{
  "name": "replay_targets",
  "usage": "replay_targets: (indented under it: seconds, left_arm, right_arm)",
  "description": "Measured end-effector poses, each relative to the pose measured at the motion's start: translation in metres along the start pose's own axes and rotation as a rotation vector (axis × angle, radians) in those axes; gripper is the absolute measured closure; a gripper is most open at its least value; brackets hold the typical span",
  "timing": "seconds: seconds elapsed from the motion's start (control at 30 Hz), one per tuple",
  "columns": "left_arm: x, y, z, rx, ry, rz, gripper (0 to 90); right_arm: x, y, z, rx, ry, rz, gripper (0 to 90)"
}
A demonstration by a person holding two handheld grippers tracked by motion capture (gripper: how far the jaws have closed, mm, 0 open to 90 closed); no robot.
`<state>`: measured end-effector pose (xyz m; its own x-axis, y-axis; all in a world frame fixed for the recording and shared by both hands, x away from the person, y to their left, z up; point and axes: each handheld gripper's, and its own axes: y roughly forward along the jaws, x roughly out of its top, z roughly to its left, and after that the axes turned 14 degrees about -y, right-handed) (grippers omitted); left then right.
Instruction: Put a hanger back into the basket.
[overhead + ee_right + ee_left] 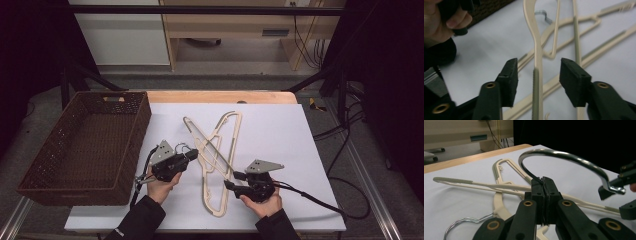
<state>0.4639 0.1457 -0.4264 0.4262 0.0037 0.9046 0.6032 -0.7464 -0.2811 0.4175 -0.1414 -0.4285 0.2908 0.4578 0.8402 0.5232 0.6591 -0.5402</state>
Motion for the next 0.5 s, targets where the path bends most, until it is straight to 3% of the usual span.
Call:
replay_targets:
  seconds: [0.13, 0.33, 0.5]
  left_arm:
    - [0.001, 0.000, -0.002, 0.011, -0.010, 0.006, 88.2]
    - [0.002, -0.001, -0.004, 0.017, -0.014, 0.010, 88.2]
    - [0.002, -0.001, -0.005, 0.013, -0.020, 0.017, 88.1]
  right_arm:
    - [0.020, 0.001, 0.002, -0.070, -0.107, -0.034, 39.1]
    - [0.047, 0.026, 0.007, -0.108, -0.163, 0.005, 42.2]
    - [0.053, 0.050, 0.008, -0.106, -0.187, 0.055, 53.4]
